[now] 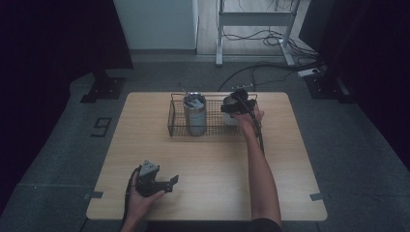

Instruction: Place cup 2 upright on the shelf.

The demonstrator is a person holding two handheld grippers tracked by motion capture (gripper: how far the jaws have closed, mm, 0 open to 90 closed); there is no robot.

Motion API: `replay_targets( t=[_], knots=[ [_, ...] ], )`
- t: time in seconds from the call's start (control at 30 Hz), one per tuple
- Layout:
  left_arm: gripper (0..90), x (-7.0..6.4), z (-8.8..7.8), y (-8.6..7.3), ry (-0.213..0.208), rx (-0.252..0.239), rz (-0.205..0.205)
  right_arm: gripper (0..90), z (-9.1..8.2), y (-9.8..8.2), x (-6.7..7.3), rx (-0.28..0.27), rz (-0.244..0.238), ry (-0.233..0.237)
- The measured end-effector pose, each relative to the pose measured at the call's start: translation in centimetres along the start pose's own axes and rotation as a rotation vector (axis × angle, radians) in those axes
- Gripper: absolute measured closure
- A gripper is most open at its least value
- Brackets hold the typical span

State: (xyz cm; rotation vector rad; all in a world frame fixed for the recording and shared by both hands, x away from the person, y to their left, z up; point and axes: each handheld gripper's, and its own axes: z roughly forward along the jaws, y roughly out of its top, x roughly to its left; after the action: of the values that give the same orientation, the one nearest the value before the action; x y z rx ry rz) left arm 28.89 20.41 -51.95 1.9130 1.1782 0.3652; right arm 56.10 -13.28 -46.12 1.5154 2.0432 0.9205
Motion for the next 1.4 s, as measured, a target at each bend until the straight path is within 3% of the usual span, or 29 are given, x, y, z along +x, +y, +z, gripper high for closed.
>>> replay_targets(
  t=[0.37,0.47,0.67,0.83,1.03,1.07,1.23,1.4],
  knots=[
    [8.7,-0.2,0.2,0.0,0.0,0.005,0.003,6.1,1.0,-1.0,0.0,0.03,0.003,0.002],
    [8.7,-0.3,0.3,-0.1,-0.004,0.009,0.007,6.0,1.0,-1.0,-0.1,0.029,0.009,0.003],
    [8.7,-0.5,0.5,-0.1,-0.005,0.016,0.011,5.6,0.8,-1.4,0.1,0.038,-0.022,-0.003],
    [8.7,-0.7,0.6,-0.1,-0.007,0.018,0.012,5.0,0.7,-1.4,0.2,0.042,-0.007,-0.007],
    [8.7,-0.6,0.6,-0.1,-0.004,0.02,0.005,0.8,0.3,-1.2,0.2,0.0,0.018,0.003],
    [8.6,-0.7,0.6,-0.1,-0.002,0.022,0.005,0.7,-0.2,-1.0,0.0,-0.027,0.042,0.016],
    [8.7,-0.8,0.7,-0.1,-0.005,0.022,0.009,0.0,-0.7,-0.9,-0.1,-0.046,0.048,0.011],
    [8.7,-1.1,0.9,-0.2,-0.004,0.026,0.007,0.0,-1.7,-0.8,-0.5,-0.082,0.081,0.035]
  ],
)
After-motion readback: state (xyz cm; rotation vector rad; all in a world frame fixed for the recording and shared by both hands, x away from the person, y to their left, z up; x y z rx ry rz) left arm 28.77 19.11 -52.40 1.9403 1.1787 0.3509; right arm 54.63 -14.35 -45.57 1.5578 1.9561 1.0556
